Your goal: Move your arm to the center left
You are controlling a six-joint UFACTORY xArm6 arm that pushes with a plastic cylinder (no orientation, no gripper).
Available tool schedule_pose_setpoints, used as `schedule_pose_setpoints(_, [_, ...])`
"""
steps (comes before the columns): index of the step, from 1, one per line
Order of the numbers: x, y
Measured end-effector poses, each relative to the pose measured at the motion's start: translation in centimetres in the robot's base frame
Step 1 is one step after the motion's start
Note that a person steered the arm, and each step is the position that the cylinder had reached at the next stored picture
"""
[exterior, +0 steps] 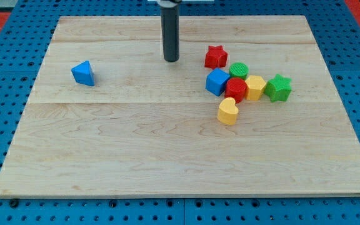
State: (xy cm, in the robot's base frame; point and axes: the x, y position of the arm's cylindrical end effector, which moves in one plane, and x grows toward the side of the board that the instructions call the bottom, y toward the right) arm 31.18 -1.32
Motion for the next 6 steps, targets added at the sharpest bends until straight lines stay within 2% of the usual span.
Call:
schedule_pose_setpoints(1, [0.1,10.5])
schedule_pose_setpoints(2, [2.5,12.0])
schedule_pose_setpoints(3, [0.7,7.7])
schedule_pose_setpoints(4, [-1.3,-3.0])
schedule_pose_setpoints(5, [-1.5,-14.5])
schedule_pose_setpoints(6, [2.3,-22.4])
